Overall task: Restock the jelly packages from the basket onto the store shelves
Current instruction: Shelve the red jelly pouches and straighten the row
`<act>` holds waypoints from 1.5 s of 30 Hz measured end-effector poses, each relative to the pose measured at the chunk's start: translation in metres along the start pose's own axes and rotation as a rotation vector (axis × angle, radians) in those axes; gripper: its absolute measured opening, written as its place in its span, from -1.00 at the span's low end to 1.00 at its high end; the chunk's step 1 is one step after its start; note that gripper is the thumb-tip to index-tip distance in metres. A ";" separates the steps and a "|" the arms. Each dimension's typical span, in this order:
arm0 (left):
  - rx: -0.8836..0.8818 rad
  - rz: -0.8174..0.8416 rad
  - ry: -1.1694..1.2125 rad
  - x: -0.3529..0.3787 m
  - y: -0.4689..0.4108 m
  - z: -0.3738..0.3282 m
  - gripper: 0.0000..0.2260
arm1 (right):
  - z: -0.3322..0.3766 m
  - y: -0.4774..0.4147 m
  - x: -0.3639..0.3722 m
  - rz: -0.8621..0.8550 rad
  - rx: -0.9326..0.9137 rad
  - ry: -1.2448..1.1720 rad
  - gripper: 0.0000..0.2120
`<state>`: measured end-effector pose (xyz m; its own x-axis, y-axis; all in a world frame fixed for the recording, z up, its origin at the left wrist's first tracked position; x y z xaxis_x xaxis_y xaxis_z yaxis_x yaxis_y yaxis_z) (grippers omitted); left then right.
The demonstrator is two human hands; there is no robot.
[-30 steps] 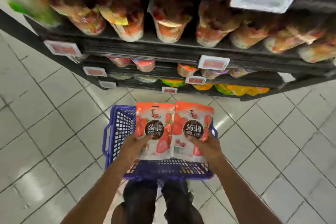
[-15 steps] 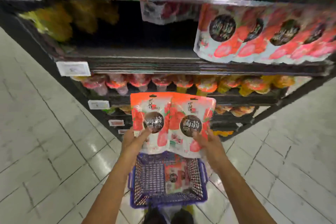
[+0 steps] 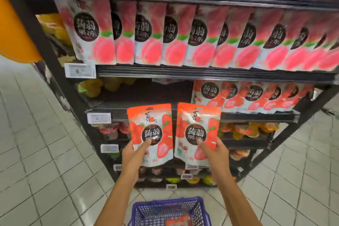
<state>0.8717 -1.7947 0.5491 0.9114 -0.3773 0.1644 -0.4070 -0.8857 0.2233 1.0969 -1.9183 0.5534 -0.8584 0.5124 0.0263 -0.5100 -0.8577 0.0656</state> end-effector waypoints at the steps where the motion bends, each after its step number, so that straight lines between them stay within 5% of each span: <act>1: 0.001 0.003 0.008 0.002 -0.002 -0.002 -0.80 | 0.004 -0.004 0.000 -0.002 -0.006 -0.001 -0.89; 15: 0.007 -0.030 0.066 0.030 -0.032 -0.022 -0.79 | 0.053 -0.086 0.008 0.035 -0.130 -0.036 -0.87; 19: 0.019 -0.043 0.052 0.031 -0.040 -0.031 -0.81 | 0.061 -0.109 0.020 0.013 -0.135 -0.051 -0.67; 24: 0.058 -0.040 0.064 0.036 -0.043 -0.042 -0.80 | 0.066 -0.130 0.028 -0.018 -0.179 0.019 -0.69; 28: 0.047 -0.040 0.082 0.040 -0.044 -0.044 -0.80 | 0.059 -0.141 0.029 -0.020 -0.149 0.031 -0.39; 33: 0.026 -0.062 0.086 0.040 -0.042 -0.041 -0.81 | 0.054 -0.138 0.020 0.074 -0.232 0.148 -0.84; 38: 0.013 -0.072 0.095 0.041 -0.042 -0.037 -0.79 | 0.042 -0.134 0.009 0.121 -0.231 0.280 -0.73; 45: 0.003 -0.089 0.111 0.046 -0.044 -0.031 -0.77 | 0.026 -0.126 -0.001 -0.069 -0.192 0.609 -0.69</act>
<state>0.9297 -1.7646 0.5768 0.9315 -0.2648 0.2493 -0.3241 -0.9154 0.2387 1.1637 -1.8100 0.5708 -0.6726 0.4985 -0.5469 -0.5176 -0.8451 -0.1339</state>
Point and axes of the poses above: each hand's wrist, its own y-axis away from the middle knuckle, its own x-axis out of the palm, z = x × y, the point moved 2 cm from there along -y, towards the middle knuckle, and after that the axes turned 14 degrees about z, right-handed, at the moved point
